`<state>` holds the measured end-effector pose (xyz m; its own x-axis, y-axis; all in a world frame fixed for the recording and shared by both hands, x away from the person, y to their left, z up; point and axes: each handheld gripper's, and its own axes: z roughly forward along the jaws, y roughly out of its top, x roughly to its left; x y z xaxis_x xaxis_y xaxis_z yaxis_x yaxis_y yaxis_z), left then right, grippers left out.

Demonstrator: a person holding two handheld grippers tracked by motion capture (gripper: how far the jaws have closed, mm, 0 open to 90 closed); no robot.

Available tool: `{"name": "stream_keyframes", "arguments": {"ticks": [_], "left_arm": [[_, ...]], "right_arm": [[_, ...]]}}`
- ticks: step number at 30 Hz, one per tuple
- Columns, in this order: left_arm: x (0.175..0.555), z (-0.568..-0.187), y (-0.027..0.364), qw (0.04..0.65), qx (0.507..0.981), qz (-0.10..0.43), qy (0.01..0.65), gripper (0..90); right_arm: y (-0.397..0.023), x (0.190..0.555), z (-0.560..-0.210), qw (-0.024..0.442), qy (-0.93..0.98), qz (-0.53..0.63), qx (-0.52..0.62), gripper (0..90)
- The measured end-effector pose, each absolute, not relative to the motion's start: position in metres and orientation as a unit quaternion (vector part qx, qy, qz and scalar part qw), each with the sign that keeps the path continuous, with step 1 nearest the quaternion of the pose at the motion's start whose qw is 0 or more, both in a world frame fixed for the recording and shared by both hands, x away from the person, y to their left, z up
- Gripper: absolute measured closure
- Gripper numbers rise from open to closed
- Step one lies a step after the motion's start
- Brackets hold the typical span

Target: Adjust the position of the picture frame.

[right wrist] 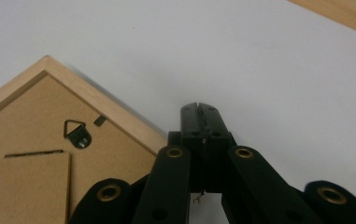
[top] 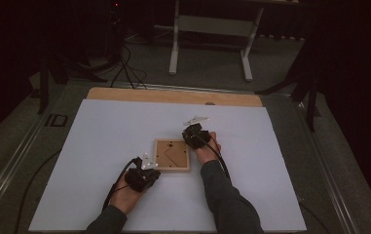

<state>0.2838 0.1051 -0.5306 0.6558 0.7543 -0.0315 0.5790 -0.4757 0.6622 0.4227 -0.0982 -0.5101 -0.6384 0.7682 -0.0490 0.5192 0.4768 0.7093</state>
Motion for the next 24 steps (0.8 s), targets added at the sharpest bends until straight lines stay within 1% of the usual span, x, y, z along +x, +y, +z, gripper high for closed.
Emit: {"name": "stream_keyframes", "arguments": {"ticks": [5,6,10,15,19,24], "left_arm": [[0.288,-0.530,0.111,0.324,0.843,0.134,0.408,89.0],[0.291,-0.529,0.115,0.325,0.837,0.130,0.421,89.0],[0.298,-0.528,0.119,0.329,0.830,0.130,0.432,88.8],[0.304,-0.527,0.117,0.333,0.823,0.132,0.440,88.9],[0.310,-0.525,0.119,0.336,0.820,0.132,0.444,88.9],[0.315,-0.526,0.121,0.340,0.814,0.130,0.453,89.0]], "right_arm": [[-0.104,0.420,-0.508,0.174,0.845,0.332,0.382,89.8],[-0.106,0.418,-0.508,0.172,0.846,0.330,0.383,89.9],[-0.116,0.408,-0.507,0.164,0.850,0.329,0.378,89.8],[-0.126,0.392,-0.505,0.162,0.861,0.316,0.364,89.8],[-0.137,0.376,-0.505,0.143,0.862,0.325,0.363,89.8],[-0.145,0.355,-0.512,0.132,0.864,0.322,0.363,89.8]]}}
